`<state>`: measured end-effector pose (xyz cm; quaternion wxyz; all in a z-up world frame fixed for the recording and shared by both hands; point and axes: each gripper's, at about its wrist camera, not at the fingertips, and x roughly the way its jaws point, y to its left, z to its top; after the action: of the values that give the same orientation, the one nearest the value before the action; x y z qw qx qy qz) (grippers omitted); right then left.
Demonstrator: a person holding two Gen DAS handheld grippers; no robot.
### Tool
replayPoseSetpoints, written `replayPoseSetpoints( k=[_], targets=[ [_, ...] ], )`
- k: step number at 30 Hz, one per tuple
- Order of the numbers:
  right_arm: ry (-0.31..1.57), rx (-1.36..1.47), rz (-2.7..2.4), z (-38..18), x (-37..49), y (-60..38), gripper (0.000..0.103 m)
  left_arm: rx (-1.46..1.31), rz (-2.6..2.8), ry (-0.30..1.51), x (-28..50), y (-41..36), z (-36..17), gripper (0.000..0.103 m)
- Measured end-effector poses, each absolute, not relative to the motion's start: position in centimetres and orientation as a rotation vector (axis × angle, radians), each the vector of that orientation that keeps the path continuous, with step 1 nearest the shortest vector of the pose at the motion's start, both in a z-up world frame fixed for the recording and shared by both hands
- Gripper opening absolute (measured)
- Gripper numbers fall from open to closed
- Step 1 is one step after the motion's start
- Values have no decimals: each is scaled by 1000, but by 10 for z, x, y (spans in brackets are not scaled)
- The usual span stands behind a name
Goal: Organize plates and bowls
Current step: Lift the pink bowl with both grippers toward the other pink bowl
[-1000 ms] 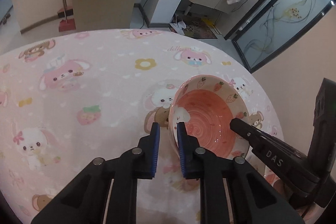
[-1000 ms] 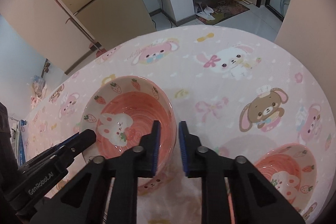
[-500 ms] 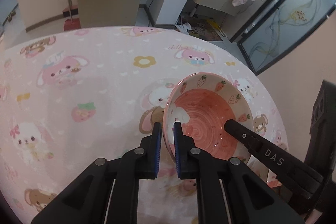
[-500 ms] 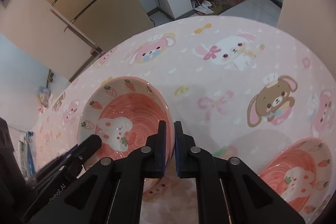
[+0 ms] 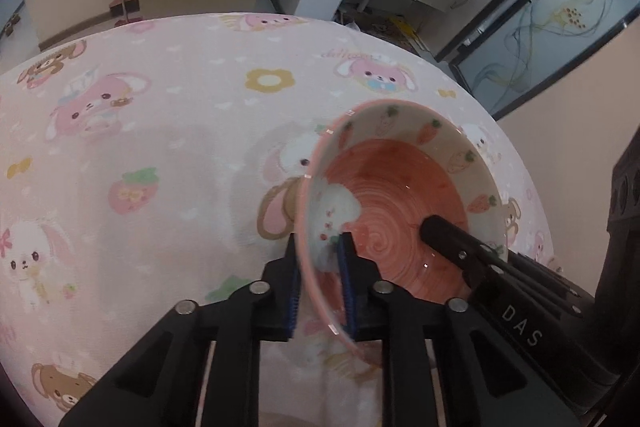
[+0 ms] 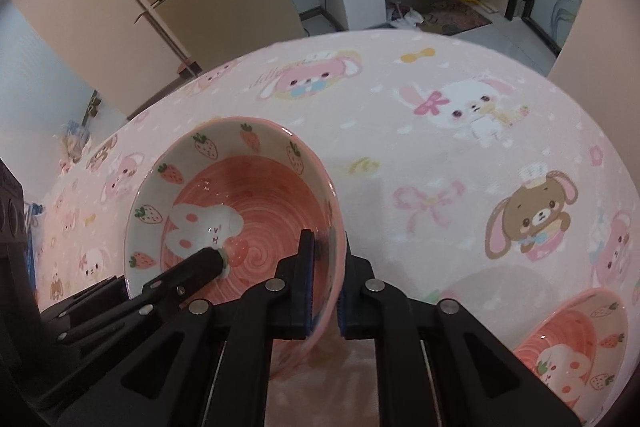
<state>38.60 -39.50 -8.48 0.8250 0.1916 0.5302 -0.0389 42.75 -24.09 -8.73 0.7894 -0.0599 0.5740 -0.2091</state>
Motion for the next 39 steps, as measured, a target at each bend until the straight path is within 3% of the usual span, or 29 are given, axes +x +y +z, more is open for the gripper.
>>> replayPoseSetpoints(
  k=[12, 30, 39],
  targets=[
    [1091, 400, -81, -64, 377, -389, 10, -82, -427, 1200, 421, -242, -66, 18],
    [749, 368, -48, 63, 288, -397, 12, -46, -592, 843, 329, -251, 74, 18],
    [732, 274, -159, 75, 230, -420, 12, 36, -729, 833, 283, -298, 77, 18]
  ],
)
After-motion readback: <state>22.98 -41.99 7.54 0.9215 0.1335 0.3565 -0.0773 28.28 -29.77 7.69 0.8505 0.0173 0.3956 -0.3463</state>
